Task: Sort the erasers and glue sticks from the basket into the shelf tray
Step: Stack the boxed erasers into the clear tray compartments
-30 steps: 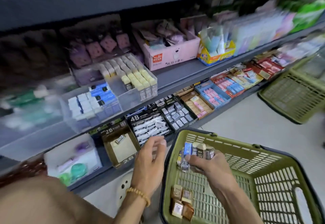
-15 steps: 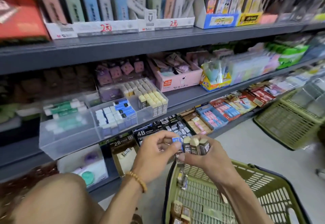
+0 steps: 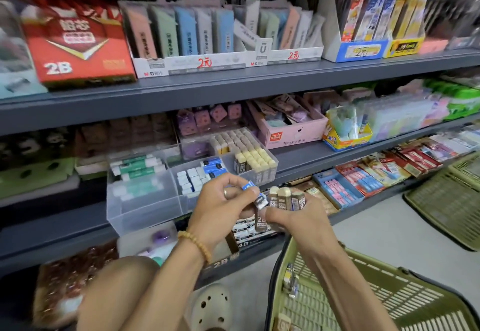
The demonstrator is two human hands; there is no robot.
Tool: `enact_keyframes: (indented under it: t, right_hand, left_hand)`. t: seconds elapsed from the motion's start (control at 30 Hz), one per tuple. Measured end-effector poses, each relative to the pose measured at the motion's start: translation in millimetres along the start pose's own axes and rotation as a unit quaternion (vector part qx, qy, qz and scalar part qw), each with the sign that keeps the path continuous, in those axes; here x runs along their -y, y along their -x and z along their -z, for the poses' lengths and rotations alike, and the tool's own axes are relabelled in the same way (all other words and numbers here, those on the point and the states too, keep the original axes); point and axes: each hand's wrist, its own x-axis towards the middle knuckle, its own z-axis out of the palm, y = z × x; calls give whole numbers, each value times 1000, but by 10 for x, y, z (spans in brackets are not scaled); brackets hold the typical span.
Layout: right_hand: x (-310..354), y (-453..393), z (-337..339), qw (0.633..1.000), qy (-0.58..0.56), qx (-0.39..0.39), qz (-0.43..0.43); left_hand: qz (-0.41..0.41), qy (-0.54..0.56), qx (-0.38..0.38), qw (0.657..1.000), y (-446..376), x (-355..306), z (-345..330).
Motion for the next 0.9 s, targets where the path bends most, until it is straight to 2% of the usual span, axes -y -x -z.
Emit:
enact_keyframes:
  t: [0.23,0.4,0.53,0.6,0.7,0.9]
  right_hand:
    - [93,-178,-369,993,-110,-21,-44]
    - [184,-288,-534,985,-159,-18,-60]
    - [180,-363,-571,978,-185,-43,-89]
    - [164,-389,-547,978,-178,-57,-92]
    - [146,-406,-506,980,-165,-63,-91]
    - [116,-410,-498,984,-144,-62,-79]
  left_hand:
    - [-20,-48,-40,998,-164,-181,226]
    - [2,69,-51,996,-218,-296,396]
    - [-22,71,-82,994,-249,-256,557]
    - [-56,-12,-122,991,-328,-203,692]
    - [-88,-193,-177,961,-480,-155,864]
    - [-95,-387,-184,899,-669,-123,861]
